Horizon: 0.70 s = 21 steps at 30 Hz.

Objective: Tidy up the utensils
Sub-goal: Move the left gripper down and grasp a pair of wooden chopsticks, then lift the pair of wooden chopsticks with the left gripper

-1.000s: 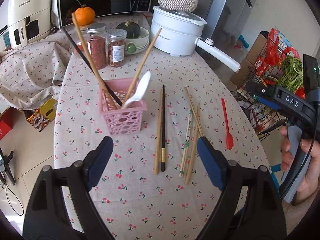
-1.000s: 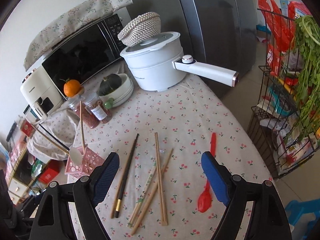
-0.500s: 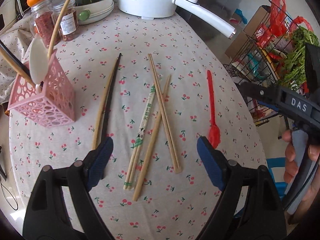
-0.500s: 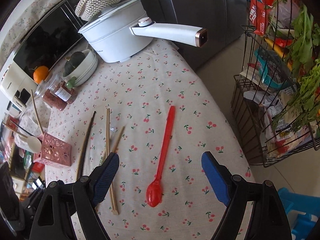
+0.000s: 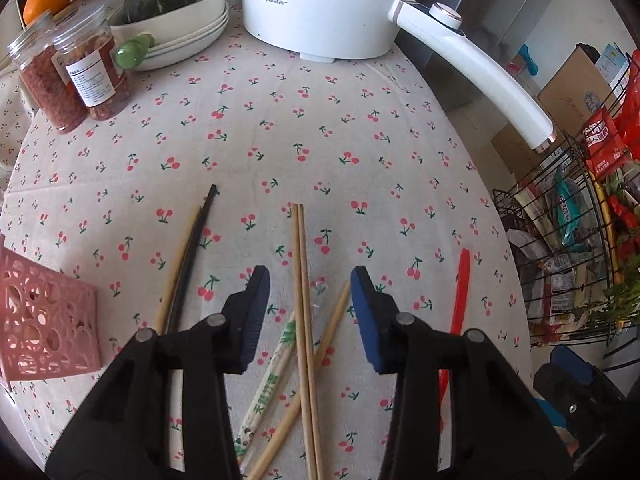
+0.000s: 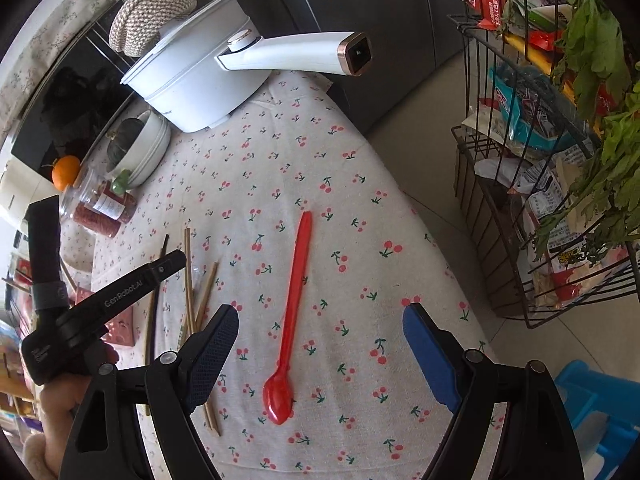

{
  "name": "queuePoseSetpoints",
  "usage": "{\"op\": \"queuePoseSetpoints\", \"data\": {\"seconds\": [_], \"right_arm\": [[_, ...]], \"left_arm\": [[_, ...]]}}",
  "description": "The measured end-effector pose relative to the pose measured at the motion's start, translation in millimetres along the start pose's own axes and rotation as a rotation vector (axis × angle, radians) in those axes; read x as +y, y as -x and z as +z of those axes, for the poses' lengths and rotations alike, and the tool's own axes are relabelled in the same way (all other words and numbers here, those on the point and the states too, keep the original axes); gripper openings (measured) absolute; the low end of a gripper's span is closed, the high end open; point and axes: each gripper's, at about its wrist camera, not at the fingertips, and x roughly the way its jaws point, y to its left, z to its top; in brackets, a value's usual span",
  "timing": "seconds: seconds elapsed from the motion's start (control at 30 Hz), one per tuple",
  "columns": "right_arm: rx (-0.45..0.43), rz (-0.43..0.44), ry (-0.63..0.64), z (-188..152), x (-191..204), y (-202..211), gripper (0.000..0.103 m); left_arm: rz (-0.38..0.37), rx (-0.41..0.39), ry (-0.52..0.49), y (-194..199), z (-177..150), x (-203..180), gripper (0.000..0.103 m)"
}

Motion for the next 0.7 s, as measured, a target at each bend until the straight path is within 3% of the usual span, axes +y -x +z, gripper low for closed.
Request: {"op": "queuePoseSetpoints", "data": {"seconds": [0.17, 0.23, 0.3, 0.5, 0.7], "right_arm": [[0.014, -0.007, -0.002, 3, -4, -6, 0.085], [0.019, -0.010, -0.006, 3, -5, -8, 0.085], [0.022, -0.009, -0.009, 3, -5, -9, 0.086], [0.025, -0.015, -0.027, 2, 0, -10, 0.085], [0.022, -0.026, 0.006, -4, 18, -9, 0.086]], "left_arm": [[0.038, 0.030, 0.004, -16, 7, -2, 0.035], [0.038, 0.040, 0.000, -21, 8, -1, 0.027], [0.027, 0.057, -0.019, -25, 7, -1, 0.010], [0.010, 0.004, -0.127, -4, -6, -6, 0.009], [-0.083, -0.072, -0.173, 51, -30, 6, 0.009]]}}
